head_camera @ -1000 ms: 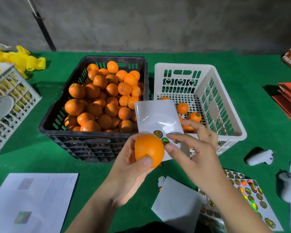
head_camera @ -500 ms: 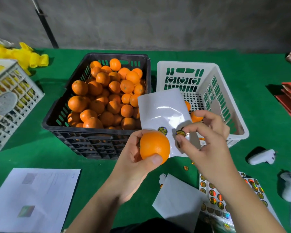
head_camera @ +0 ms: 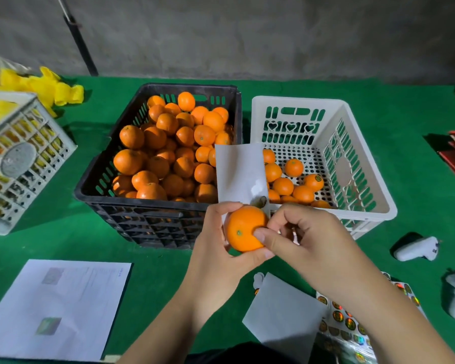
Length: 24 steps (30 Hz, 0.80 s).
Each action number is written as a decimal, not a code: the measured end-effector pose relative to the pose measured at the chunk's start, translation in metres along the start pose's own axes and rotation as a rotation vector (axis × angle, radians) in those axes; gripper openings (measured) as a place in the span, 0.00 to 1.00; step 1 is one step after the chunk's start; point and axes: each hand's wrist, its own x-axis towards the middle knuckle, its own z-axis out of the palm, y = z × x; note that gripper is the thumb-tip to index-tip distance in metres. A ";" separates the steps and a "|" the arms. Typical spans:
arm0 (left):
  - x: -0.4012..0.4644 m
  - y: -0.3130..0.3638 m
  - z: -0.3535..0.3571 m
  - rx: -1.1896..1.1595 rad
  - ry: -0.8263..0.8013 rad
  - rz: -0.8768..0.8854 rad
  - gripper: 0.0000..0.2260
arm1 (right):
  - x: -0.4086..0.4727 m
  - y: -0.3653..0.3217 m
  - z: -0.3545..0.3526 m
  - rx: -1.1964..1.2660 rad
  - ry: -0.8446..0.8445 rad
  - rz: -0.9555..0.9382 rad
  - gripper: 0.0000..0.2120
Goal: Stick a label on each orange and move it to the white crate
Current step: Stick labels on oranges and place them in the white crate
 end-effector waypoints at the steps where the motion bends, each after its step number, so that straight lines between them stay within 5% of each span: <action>1: -0.001 0.000 -0.001 0.016 0.012 0.007 0.36 | 0.001 0.001 -0.001 -0.139 -0.001 0.039 0.20; 4: -0.001 0.005 -0.004 0.023 0.041 0.036 0.33 | 0.003 0.002 -0.002 -0.298 -0.040 0.153 0.31; 11: -0.010 0.015 0.005 -0.068 0.023 0.076 0.32 | -0.003 0.011 0.017 0.577 -0.221 0.250 0.23; 15: -0.011 0.012 0.004 -0.103 -0.025 0.046 0.38 | -0.008 0.016 0.034 0.910 -0.128 0.286 0.30; 20: -0.001 0.010 -0.005 -0.176 -0.132 0.127 0.47 | -0.006 0.013 0.047 0.805 0.153 0.120 0.20; 24: 0.008 0.005 -0.016 -0.307 0.031 0.228 0.34 | 0.014 0.031 0.021 0.758 0.294 0.090 0.24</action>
